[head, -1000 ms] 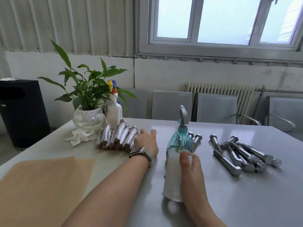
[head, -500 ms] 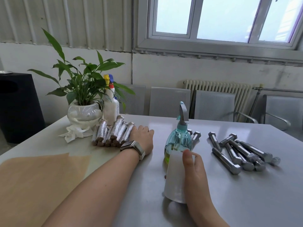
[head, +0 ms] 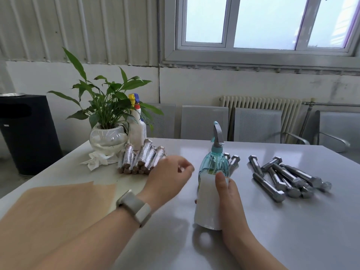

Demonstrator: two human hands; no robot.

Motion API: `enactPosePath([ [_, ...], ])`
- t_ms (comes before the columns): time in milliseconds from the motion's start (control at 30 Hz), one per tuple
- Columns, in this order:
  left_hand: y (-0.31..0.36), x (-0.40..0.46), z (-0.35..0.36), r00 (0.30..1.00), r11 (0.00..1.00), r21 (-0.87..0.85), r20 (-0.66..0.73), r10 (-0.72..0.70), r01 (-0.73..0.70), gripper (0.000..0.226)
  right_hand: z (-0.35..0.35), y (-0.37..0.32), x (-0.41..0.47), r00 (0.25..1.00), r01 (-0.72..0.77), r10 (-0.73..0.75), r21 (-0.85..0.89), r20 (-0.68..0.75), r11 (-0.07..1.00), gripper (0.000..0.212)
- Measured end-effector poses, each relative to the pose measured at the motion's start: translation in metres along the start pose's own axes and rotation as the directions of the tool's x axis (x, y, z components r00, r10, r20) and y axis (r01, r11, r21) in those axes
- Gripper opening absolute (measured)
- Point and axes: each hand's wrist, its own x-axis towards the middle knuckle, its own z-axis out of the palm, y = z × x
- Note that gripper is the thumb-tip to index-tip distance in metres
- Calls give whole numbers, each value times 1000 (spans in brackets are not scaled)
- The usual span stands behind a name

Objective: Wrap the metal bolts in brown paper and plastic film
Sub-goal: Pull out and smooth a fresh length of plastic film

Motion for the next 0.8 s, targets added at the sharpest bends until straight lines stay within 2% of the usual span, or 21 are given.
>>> enactPosePath([
  [67, 3, -30, -5, 992, 993, -83, 102, -72, 81, 9, -1, -3, 0, 1000, -1, 1, 11, 3, 1000, 86],
  [133, 2, -55, -4, 984, 980, -145, 134, -115, 134, 12, -1, -2, -2, 1000, 11, -11, 12, -12, 1000, 84],
  [300, 6, -77, 11, 998, 981, -191, 54, -36, 46, 20, 3, 1, -8, 994, 94, -96, -47, -45, 995, 66],
  [467, 2, -79, 11, 1000, 990, -138, -12, 5, -7, 28, 7, 0, -14, 985, 173, -170, -144, 30, 974, 63],
  [633, -2, -76, 2, 1000, 992, -123, -22, -4, 1, 11, 10, 0, -15, 977, 208, -194, -202, 88, 957, 66],
  [800, -2, -76, -1, 999, 990, -135, -31, -37, 32, 10, 11, 1, -16, 978, 203, -186, -212, 94, 956, 65],
])
